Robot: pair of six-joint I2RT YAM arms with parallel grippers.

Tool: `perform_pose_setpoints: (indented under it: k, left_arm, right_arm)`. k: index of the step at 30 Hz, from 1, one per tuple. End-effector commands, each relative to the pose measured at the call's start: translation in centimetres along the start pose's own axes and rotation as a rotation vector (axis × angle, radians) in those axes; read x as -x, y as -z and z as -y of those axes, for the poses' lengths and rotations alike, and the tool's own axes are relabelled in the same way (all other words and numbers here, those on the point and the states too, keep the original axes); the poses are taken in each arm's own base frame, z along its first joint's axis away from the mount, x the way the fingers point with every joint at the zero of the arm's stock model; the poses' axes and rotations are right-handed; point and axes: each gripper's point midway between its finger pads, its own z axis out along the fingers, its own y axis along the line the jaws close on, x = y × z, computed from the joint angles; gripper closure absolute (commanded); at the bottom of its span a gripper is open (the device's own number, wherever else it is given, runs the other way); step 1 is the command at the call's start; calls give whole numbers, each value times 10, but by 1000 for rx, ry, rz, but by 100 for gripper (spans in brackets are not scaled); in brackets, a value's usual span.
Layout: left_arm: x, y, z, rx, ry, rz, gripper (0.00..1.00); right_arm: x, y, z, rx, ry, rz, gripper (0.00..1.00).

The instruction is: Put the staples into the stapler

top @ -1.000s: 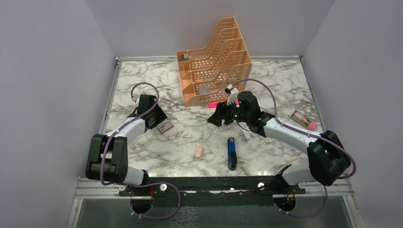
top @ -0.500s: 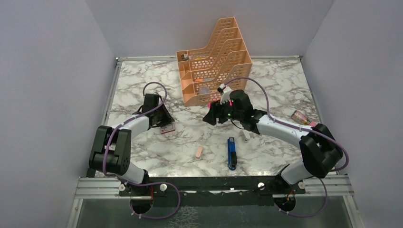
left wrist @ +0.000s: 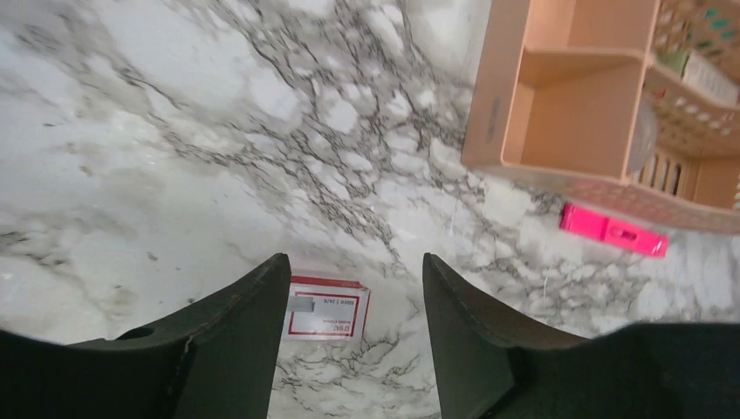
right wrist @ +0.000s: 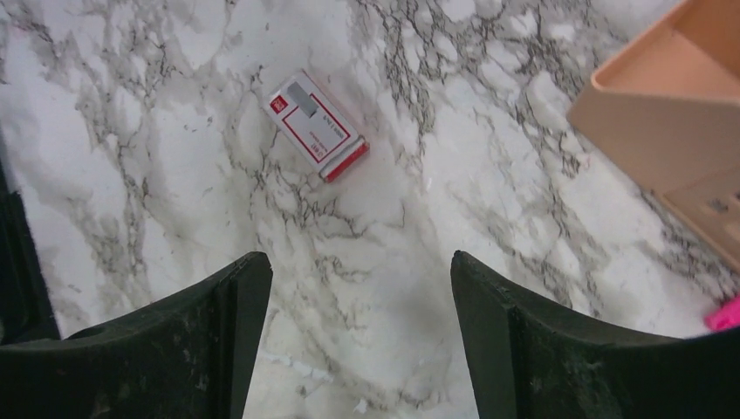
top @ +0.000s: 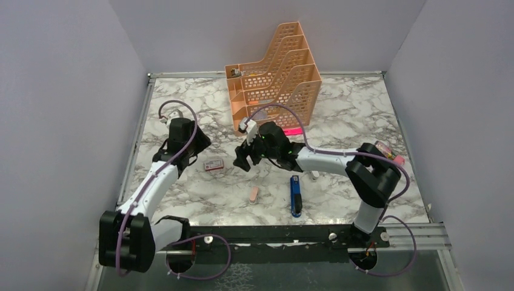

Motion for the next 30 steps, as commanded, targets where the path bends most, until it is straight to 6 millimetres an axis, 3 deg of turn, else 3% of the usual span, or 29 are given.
perform_pose_setpoints:
  k: [1, 7, 11, 14, 23, 30]
  left_arm:
    - [36, 32, -37, 181, 95, 232, 40]
    - [55, 70, -53, 232, 157, 380, 36]
    - [69, 89, -51, 223, 176, 447, 34]
    - [76, 99, -49, 217, 175, 474, 33]
    - [83, 112, -46, 209, 166, 493, 32]
    - [80, 112, -46, 204, 168, 487, 32]
  right_arm:
    - [17, -37, -17, 93, 239, 41, 19]
    - [8, -80, -30, 162, 389, 15, 19]
    - [5, -97, -32, 204, 427, -2, 19]
    - [-8, -110, -34, 258, 460, -40, 19]
    - [-28, -128, -47, 417, 537, -115, 23]
    - [-56, -127, -54, 521, 522, -218, 34]
